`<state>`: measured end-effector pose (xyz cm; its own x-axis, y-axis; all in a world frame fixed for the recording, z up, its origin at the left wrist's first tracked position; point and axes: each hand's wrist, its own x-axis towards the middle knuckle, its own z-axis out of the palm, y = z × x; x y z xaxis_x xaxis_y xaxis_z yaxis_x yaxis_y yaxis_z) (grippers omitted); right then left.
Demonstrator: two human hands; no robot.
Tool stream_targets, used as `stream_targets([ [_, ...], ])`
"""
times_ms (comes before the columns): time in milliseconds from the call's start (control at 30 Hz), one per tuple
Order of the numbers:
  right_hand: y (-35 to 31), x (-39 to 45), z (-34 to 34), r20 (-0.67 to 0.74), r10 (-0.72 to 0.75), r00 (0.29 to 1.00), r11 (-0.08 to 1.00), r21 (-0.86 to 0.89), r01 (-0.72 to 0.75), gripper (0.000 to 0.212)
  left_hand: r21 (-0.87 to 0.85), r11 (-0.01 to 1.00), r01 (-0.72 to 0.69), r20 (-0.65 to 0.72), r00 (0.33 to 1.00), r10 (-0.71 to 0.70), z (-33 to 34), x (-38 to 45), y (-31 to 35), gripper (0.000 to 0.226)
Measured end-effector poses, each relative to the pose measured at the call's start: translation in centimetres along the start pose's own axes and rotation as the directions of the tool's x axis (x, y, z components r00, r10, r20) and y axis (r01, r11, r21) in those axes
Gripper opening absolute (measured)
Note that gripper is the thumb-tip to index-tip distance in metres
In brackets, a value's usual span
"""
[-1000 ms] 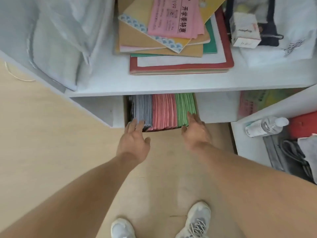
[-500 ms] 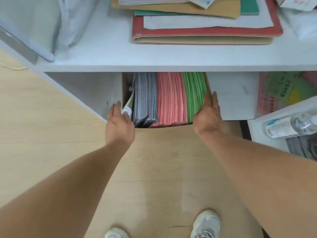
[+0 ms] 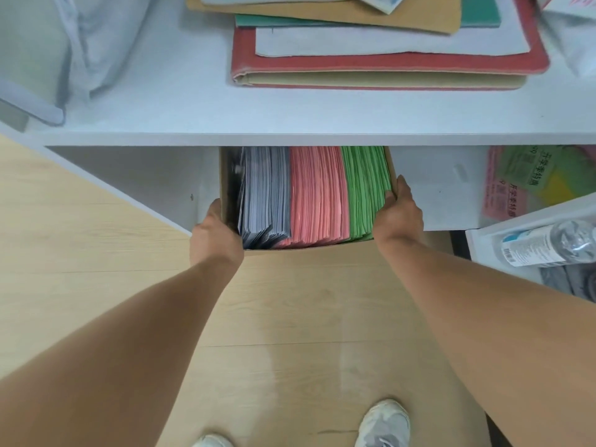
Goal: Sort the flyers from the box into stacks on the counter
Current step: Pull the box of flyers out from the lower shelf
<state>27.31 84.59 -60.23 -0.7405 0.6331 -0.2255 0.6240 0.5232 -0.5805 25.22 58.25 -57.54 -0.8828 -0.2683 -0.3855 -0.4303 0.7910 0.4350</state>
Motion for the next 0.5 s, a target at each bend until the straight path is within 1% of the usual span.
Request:
stream_targets([
  [100,0.4,0.2,0.2,-0.014,0.018,1.000,0.999,0.047,-0.017,0.041,0.018,1.000,0.006,-0.020,1.000,-0.006,0.4,-0.3,0.1,0.066],
  [200,0.4,0.3,0.1,-0.023,0.042,0.999,0.999,0.033,-0.042,0.039,0.004,1.000,0.020,-0.018,1.000,-0.020,0.3,-0.1,0.2,0.061],
  [267,0.5,-0.3,-0.4,-0.019,0.054,0.998,0.998,0.008,-0.054,0.039,0.002,1.000,0.030,-0.005,1.000,-0.030,-0.2,-0.4,0.3,0.057],
  [400,1.4,-3.0,-1.9,-0.025,0.047,0.999,0.997,-0.067,-0.048,0.038,0.006,0.999,0.053,0.015,0.998,-0.053,-1.6,-3.2,-0.1,0.044],
  [500,1.4,-4.3,-3.0,0.017,0.095,0.995,0.989,-0.119,-0.093,0.035,0.003,0.993,0.120,0.090,0.989,-0.119,-2.2,-4.8,-0.6,0.043],
])
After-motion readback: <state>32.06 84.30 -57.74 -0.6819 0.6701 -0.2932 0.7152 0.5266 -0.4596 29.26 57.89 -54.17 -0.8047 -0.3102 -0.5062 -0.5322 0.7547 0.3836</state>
